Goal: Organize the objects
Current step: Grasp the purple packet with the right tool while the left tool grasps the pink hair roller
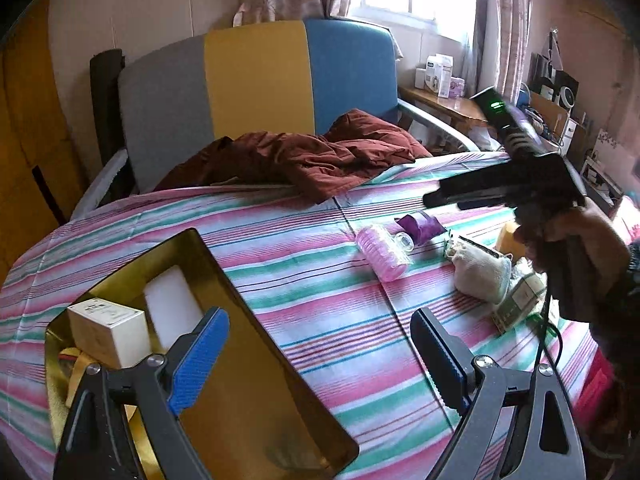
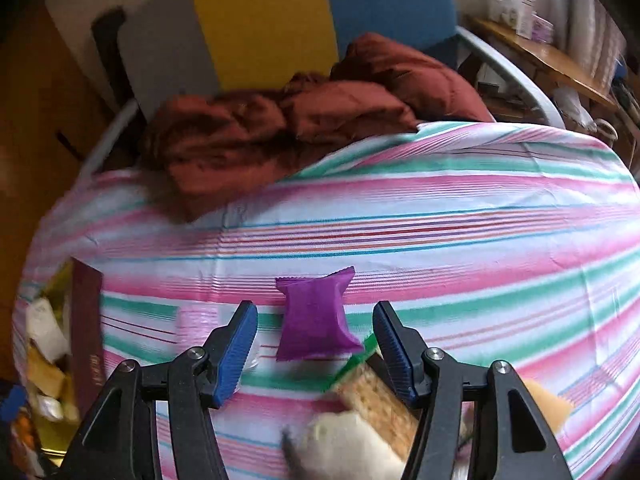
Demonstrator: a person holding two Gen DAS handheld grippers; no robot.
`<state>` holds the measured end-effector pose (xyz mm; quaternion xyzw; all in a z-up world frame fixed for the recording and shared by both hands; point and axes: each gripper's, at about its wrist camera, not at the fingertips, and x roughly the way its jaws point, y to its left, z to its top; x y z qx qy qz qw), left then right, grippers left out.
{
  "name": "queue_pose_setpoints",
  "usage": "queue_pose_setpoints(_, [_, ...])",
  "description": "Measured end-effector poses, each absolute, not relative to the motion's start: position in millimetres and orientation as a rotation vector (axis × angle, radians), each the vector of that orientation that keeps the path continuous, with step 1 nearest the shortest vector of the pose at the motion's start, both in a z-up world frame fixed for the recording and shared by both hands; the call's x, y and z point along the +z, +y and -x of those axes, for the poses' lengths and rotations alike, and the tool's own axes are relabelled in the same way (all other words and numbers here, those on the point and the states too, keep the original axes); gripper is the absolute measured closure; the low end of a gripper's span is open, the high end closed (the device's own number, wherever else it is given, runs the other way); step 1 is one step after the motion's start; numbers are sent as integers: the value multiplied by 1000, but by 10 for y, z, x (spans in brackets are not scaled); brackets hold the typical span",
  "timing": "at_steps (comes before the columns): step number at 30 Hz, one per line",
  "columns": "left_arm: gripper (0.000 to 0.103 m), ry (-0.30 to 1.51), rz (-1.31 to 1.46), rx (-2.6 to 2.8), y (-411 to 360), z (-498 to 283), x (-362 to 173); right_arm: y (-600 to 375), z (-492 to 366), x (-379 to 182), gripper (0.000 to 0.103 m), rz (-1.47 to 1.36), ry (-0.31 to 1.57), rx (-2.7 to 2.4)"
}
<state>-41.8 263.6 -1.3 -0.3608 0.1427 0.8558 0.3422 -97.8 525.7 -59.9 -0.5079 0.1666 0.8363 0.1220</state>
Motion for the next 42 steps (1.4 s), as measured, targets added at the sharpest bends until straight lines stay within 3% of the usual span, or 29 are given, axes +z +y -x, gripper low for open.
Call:
queue_pose_setpoints(5, [10,348,973,2209,2781,559,-63,5285,1112,-846,43,1582,501,2418])
queue_pose_setpoints(7, [10,349,981,2206,2857,610,-81,5288,1112,-927,62,1622,497,2412])
queue_pose_setpoints(19, [12,333,1099,2148,3538,893,-341,5538,827,-391,64,1349,593,2542])
queue_pose_setpoints(36, [8,402,1248,2137,4244,1255,-873,5544,779,-207,63,1281,591,2599])
queue_pose_setpoints(37, [10,396,1255,2137,4245,1272,-897,5528,782,-209,63,1284,580,2602])
queue_pose_setpoints(40, [33,382,1281,2107,4229,1297,-979,5477,803,-236,63,1303,551,2612])
queue_pose_setpoints(42, [35,397,1242,2114,4206,1253,-965,5435,816,-248,63,1314,537,2626])
